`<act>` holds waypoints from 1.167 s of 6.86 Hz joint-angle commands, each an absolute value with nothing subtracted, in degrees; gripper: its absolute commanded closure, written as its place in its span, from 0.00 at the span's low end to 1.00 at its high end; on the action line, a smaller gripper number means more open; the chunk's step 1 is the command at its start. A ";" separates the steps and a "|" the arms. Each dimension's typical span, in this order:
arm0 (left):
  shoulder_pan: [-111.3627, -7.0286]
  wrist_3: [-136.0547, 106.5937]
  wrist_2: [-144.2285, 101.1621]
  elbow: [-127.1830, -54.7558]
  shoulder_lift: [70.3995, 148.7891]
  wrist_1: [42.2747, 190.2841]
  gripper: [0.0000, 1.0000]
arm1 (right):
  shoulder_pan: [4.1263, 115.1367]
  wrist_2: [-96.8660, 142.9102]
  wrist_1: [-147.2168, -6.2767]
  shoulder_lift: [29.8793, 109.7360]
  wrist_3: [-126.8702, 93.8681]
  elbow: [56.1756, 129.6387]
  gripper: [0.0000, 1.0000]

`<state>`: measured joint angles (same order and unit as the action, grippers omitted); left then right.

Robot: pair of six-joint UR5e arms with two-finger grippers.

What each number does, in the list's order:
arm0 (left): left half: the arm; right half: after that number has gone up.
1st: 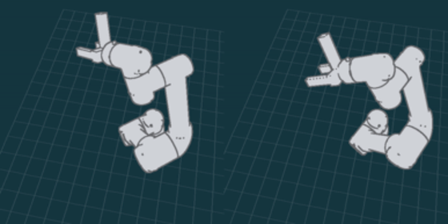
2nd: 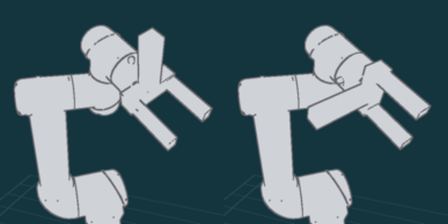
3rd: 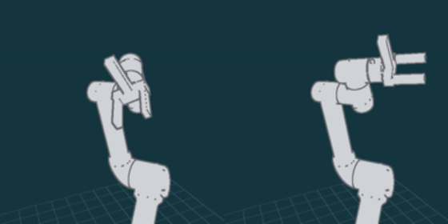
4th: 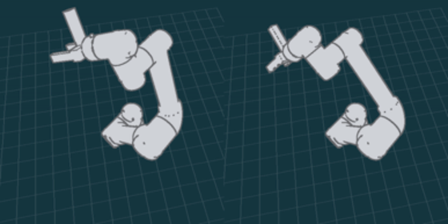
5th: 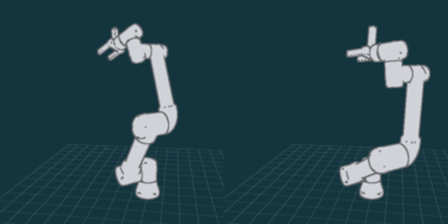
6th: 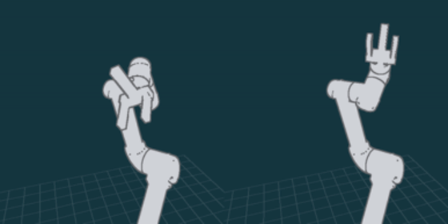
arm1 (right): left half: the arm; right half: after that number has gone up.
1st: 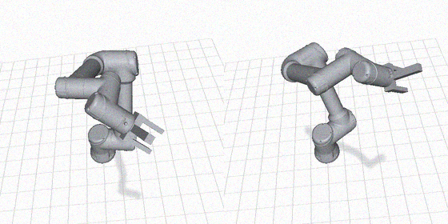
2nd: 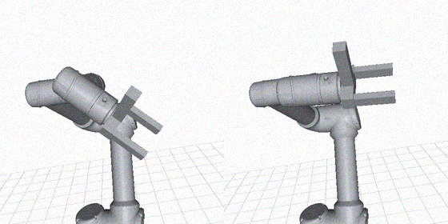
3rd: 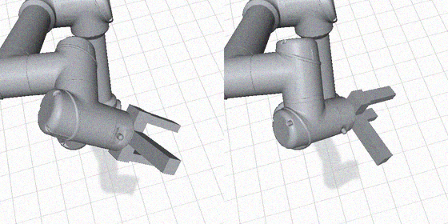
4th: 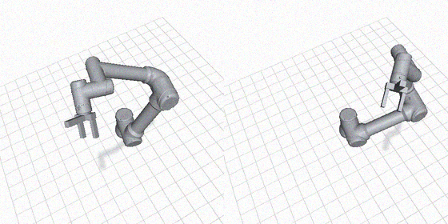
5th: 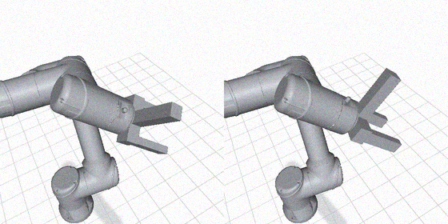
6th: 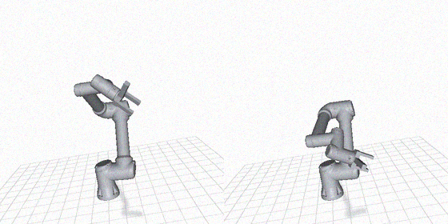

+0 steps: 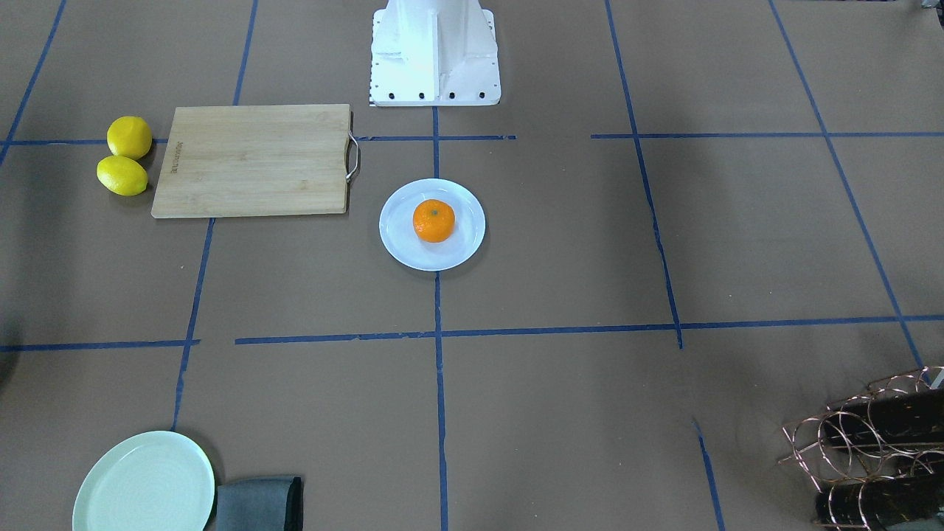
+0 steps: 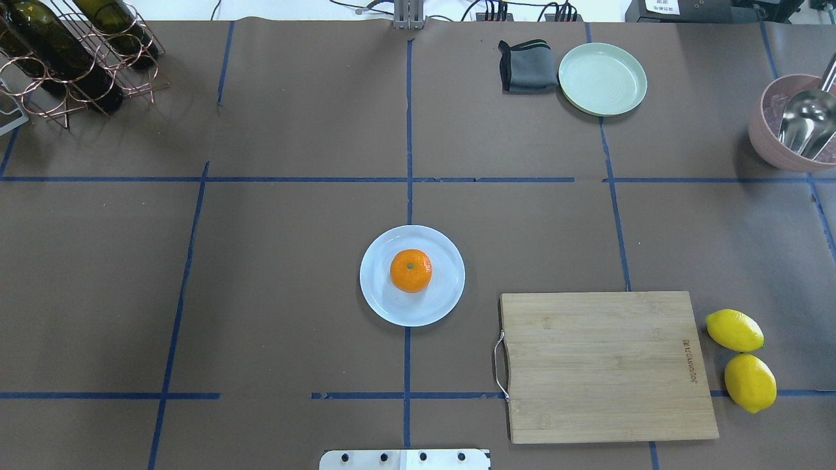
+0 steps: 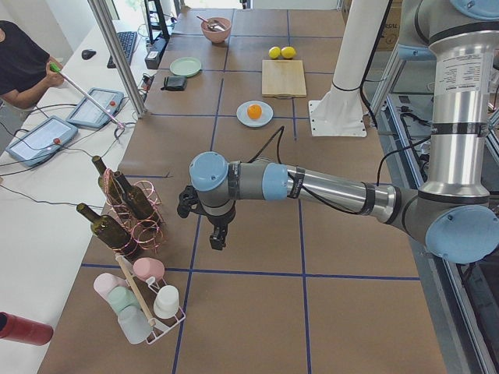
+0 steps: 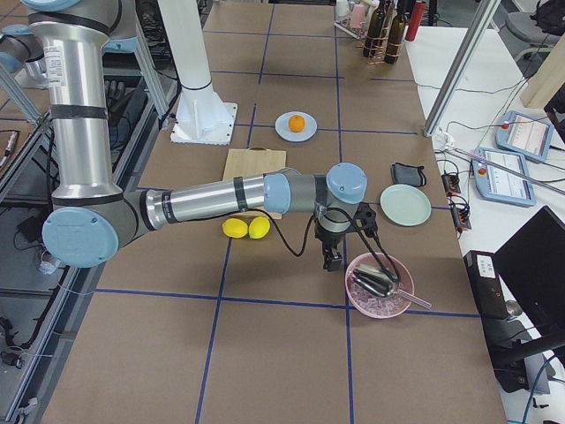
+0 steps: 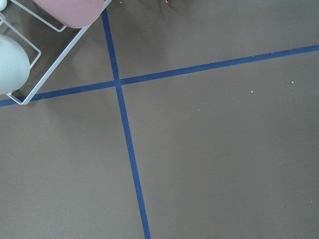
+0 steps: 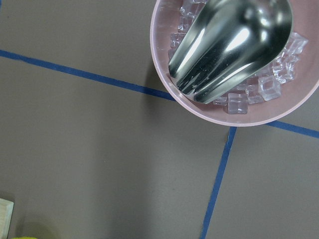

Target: Pick orange to plate

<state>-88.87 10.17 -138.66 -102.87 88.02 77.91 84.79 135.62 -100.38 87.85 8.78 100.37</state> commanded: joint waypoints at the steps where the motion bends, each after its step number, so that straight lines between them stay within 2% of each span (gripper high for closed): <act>1: -89.03 10.19 -136.95 -102.56 86.15 77.96 0.00 | 84.73 135.62 -99.41 87.89 8.79 100.11 0.00; 8: -88.95 10.11 -137.02 -100.90 87.18 77.87 0.00 | 84.81 135.62 -99.05 87.80 8.88 100.11 0.00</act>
